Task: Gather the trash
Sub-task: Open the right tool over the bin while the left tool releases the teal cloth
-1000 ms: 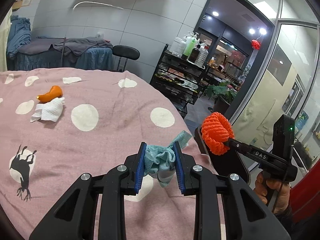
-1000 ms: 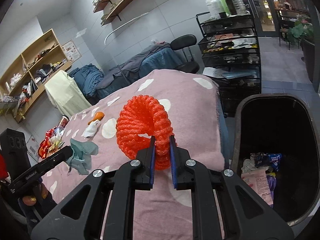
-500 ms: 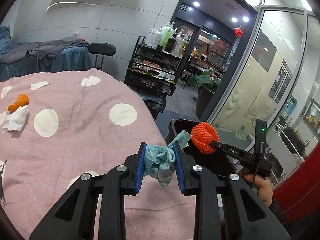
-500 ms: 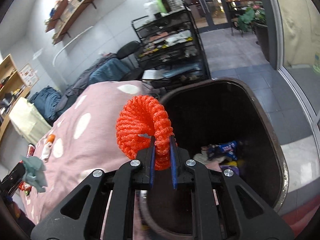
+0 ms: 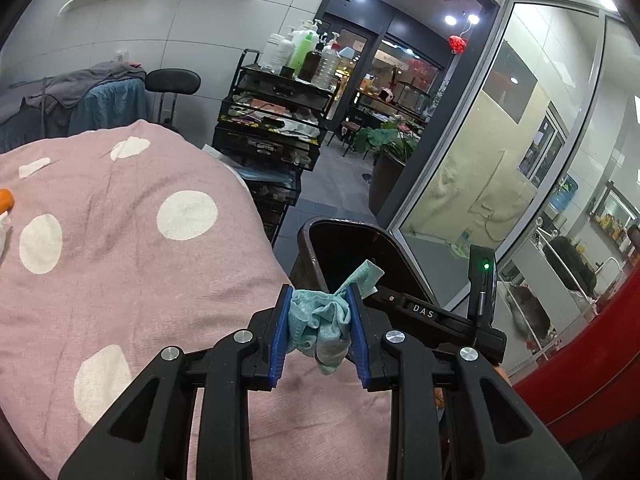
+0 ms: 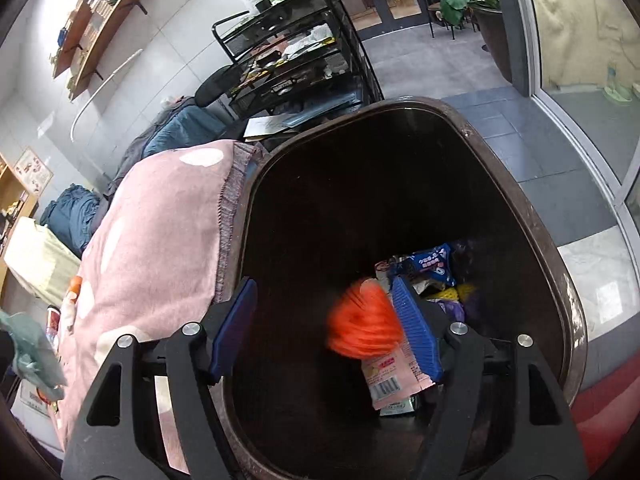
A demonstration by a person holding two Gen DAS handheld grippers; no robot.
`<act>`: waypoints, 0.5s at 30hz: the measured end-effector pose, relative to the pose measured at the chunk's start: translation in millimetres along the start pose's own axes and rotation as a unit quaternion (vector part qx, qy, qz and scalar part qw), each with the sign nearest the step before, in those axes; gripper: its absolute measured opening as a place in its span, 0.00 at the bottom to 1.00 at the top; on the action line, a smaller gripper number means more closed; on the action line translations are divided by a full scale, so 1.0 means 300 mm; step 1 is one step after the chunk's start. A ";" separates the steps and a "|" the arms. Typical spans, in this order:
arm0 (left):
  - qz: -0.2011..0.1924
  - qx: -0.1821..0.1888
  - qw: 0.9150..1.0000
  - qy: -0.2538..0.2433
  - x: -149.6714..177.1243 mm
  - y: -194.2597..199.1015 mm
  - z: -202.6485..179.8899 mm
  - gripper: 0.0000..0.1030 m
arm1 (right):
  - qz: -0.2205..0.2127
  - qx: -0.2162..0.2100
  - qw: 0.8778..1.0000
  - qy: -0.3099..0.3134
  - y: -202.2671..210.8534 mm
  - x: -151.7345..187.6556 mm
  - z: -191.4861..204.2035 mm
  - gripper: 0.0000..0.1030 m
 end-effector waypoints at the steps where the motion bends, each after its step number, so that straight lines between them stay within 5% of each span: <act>1: 0.003 0.003 1.000 -0.001 0.000 -0.006 -0.007 0.26 | -0.004 -0.002 1.000 -0.001 0.005 -0.001 0.000 0.71; 15: 0.048 0.047 0.998 -0.021 -0.041 -0.144 -0.119 0.26 | -0.105 0.021 0.994 0.033 0.178 -0.058 0.055 0.80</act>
Point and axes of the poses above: each gripper's, at about its wrist camera, not at the fingertips, and y roughly against the way its jaws point, z to its left, x to its underside, the point moved 4 cm from there along -y, roughly the way its jaws point, and after that the axes turned 12 degrees about -x, right-handed, at the moved point
